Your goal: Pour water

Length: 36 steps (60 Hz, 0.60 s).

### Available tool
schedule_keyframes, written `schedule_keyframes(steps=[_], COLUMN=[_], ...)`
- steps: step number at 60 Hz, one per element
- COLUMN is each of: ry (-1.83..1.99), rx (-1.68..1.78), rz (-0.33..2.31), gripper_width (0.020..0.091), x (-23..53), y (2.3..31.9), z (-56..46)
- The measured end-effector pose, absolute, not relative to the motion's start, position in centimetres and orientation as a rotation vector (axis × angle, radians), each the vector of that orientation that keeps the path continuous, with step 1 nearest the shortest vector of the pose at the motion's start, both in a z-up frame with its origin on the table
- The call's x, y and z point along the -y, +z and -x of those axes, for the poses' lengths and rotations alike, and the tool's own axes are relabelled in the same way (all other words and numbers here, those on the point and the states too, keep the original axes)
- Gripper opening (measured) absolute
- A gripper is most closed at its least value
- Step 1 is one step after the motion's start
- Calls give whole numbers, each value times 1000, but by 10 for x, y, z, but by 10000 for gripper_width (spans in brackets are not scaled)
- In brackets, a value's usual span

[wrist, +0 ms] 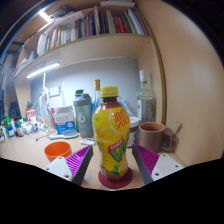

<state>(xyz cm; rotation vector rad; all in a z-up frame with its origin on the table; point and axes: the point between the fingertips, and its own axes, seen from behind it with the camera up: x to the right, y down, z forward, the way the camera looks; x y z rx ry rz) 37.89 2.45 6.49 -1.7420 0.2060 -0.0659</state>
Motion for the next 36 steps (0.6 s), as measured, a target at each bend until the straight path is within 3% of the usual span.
schedule_keyframes(steps=[36], ry=[-225], rx=[-271], rz=[1759], gripper_width=[842], x=[161], y=[84], z=[-289])
